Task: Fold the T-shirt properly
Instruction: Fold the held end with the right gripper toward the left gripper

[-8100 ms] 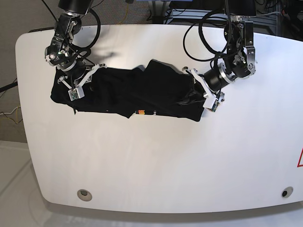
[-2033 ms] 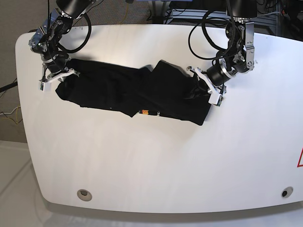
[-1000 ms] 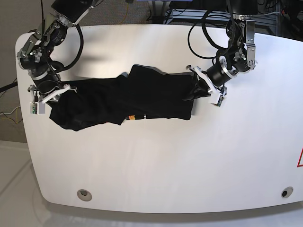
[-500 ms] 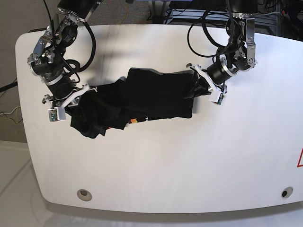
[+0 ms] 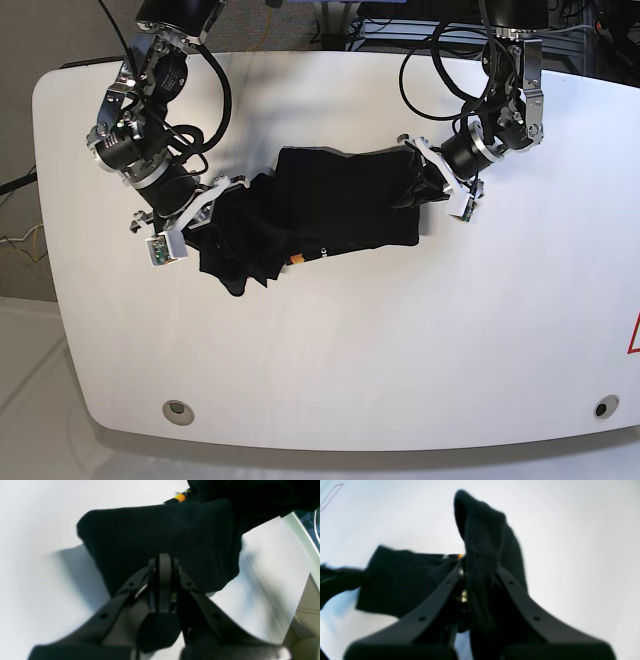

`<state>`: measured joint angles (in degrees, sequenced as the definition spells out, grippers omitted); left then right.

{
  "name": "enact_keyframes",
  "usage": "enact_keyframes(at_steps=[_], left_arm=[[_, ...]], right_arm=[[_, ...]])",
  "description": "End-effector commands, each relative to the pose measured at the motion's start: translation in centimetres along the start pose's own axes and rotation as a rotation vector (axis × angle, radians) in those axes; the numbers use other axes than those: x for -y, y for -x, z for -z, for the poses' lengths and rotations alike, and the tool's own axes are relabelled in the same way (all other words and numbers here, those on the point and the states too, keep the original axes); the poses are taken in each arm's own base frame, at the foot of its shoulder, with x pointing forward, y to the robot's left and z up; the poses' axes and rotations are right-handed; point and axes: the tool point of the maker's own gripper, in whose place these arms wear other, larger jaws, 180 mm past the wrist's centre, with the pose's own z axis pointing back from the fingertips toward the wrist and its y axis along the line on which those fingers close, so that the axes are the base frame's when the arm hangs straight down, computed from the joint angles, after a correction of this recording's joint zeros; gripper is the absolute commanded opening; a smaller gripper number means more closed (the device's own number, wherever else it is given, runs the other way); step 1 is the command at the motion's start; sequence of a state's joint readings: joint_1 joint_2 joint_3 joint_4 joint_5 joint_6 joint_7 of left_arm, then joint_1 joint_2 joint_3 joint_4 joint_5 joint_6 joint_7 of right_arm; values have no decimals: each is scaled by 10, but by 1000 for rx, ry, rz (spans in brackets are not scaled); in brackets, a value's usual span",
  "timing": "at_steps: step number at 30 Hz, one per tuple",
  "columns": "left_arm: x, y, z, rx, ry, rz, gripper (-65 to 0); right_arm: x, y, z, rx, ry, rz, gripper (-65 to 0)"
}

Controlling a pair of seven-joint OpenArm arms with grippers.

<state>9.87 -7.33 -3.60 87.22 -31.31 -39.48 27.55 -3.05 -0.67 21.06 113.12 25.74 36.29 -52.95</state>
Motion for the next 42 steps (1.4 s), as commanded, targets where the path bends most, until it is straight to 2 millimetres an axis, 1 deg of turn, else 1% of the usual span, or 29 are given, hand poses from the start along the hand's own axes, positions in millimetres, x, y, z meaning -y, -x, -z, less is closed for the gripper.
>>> enact_keyframes(at_steps=[1, 7, 13, 15, 17, 20, 24, 31, 34, 37, 39, 42], left_arm=[[3, -16, -1, 52, 18, 10, -650], [3, -15, -1, 52, 18, 9, -650], [3, -16, 0, 53, 18, 10, -650], [2, -15, 0, 52, 17, 9, -650], [2, -15, 0, 52, 17, 9, -650], [2, -15, 0, 52, 17, 9, -650], [2, -15, -1, 51, 17, 10, -650], [4, -20, -1, 60, 19, 21, -650], [8, -28, -2, 76, 25, 42, -650], [13, -41, -5, 104, 31, 74, -650], [12, -53, -11, 132, 17, 99, -650], [7, -68, -26, 173, -25, 135, -650]], right_arm=[[-14, -24, 1, 81, -45, -37, -650], [-41, -26, 10, 88, -115, -35, -650], [-61, -27, 15, 84, -172, -56, -650], [-73, -28, 16, 89, -211, -90, -650], [-80, -29, 16, 92, -234, -114, -650], [-84, -30, 17, 97, -243, -109, -650], [-81, -31, 18, 97, -232, -109, -650], [-60, -32, 14, 98, -179, -108, -650], [-49, -32, 11, 94, -153, -115, -650], [-37, -29, 9, 88, -123, -99, -650], [-31, -28, 8, 87, -107, -90, -650], [-18, -28, 4, 83, -76, -92, -650]])
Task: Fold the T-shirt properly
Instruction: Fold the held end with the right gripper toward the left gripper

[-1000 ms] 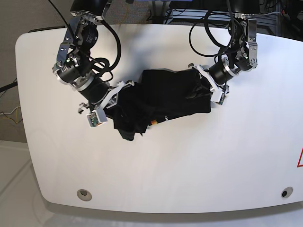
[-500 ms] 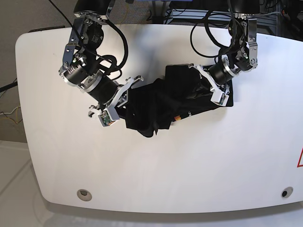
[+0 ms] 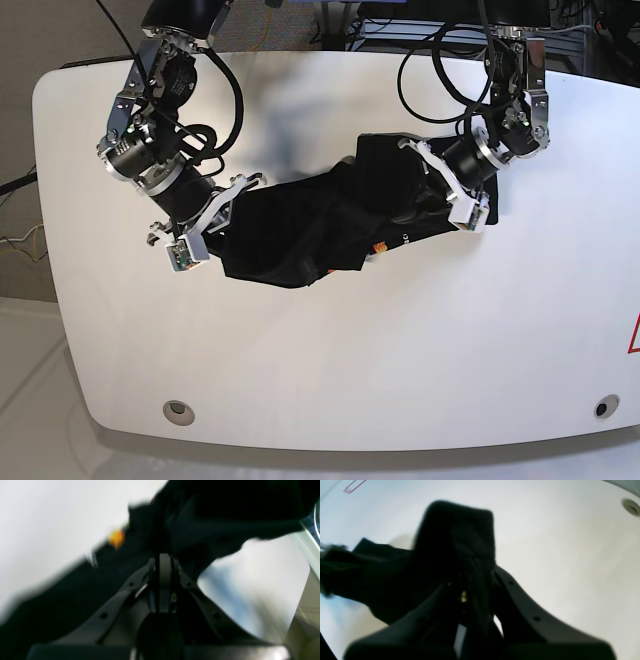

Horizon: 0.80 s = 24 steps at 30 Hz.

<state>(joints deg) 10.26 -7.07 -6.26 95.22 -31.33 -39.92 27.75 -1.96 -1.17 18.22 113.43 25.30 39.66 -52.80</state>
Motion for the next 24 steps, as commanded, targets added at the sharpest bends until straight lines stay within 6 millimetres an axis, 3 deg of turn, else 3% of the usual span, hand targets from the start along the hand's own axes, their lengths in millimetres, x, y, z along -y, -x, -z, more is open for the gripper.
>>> enact_keyframes(at_steps=[1, 9, 16, 24], left_arm=[[-6, -31, -15, 78, -35, 55, -650], [-31, -39, -36, 43, -131, 91, -650], [-54, -23, -44, -42, -244, 125, -650], [-62, 1, -45, -138, -302, 155, -650]], right_arm=[[7, -18, -5, 64, 10, -21, -650], [10, -18, -6, 62, 17, -26, -650], [10, -18, -7, 62, 16, -25, -650], [8, -18, -6, 66, 11, -20, -650]])
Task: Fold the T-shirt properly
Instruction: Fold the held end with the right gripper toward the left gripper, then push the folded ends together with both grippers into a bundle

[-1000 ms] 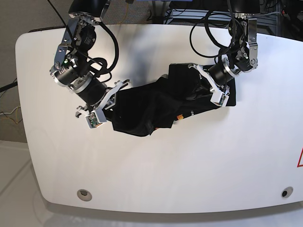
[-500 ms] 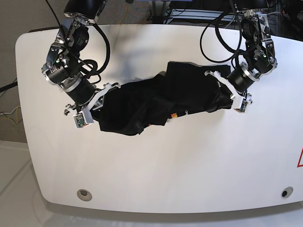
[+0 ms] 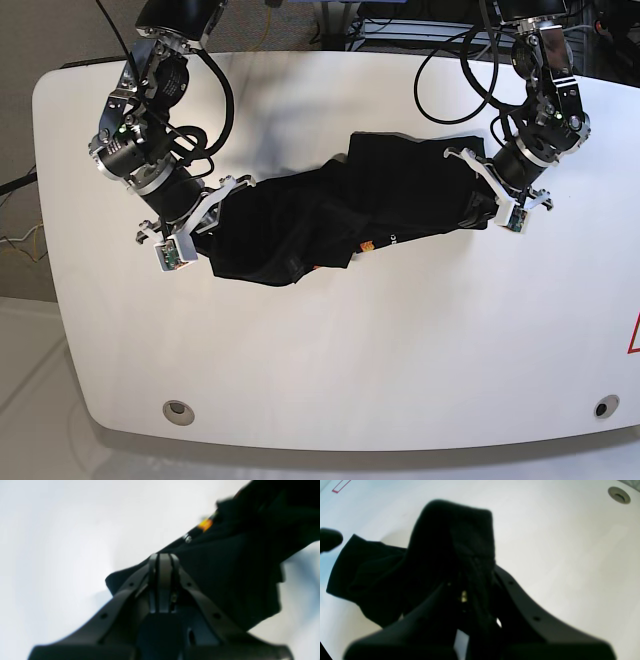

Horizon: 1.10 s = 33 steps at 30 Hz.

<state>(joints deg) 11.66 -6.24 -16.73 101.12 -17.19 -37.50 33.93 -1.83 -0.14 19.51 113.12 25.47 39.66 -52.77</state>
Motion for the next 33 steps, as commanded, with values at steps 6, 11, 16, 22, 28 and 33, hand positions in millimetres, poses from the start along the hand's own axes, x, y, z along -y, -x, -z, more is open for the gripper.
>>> enact_keyframes(at_steps=[6, 11, 16, 22, 28, 33], left_arm=[[-1, 14, 6, -22, -1, -32, -650], [-3, 37, 11, -72, 4, -80, -650], [-3, 62, 16, -120, 11, -135, -650], [-1, 100, 23, -166, 17, -218, -650], [5, 121, 31, -200, 33, -263, -650], [10, 124, 35, -207, 48, -272, -650]], right_arm=[[-3, -19, -2, 72, -15, -16, -650], [-3, -18, -2, 69, -15, -14, -650], [-3, -18, -2, 67, -15, -13, -650], [-3, -17, -2, 67, -15, -13, -650], [-3, -18, -2, 68, -16, -12, -650], [-6, -20, -2, 74, -21, -17, -650]])
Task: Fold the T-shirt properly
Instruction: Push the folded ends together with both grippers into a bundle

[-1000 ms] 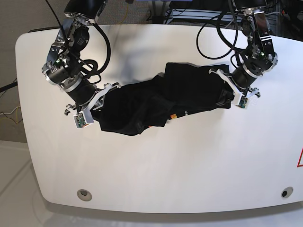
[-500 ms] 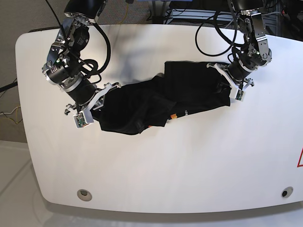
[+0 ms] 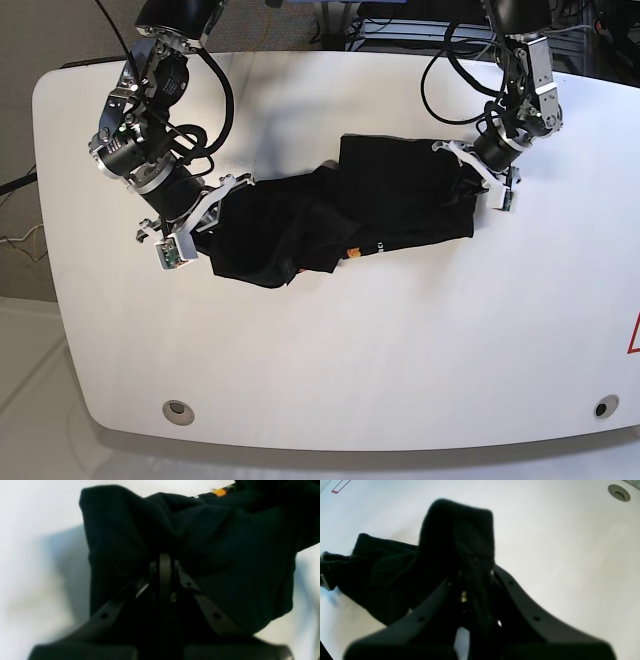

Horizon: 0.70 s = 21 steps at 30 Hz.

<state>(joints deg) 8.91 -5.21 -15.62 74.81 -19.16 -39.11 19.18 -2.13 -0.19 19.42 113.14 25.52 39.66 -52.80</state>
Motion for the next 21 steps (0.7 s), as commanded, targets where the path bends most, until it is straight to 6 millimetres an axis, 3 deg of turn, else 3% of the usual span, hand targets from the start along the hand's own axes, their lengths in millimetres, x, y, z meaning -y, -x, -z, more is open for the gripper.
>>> enact_keyframes(at_steps=[1, 13, 21], left_arm=[[-7, 44, -4, -195, -46, 35, -650], [4, 45, 1, -203, -15, 50, -650], [4, 41, 4, -196, -13, 55, -650]], right_arm=[[-4, -22, -2, 79, -18, -20, -650], [-28, -41, -3, 185, -131, 61, -650], [-61, -43, 8, 176, -228, 44, -650]])
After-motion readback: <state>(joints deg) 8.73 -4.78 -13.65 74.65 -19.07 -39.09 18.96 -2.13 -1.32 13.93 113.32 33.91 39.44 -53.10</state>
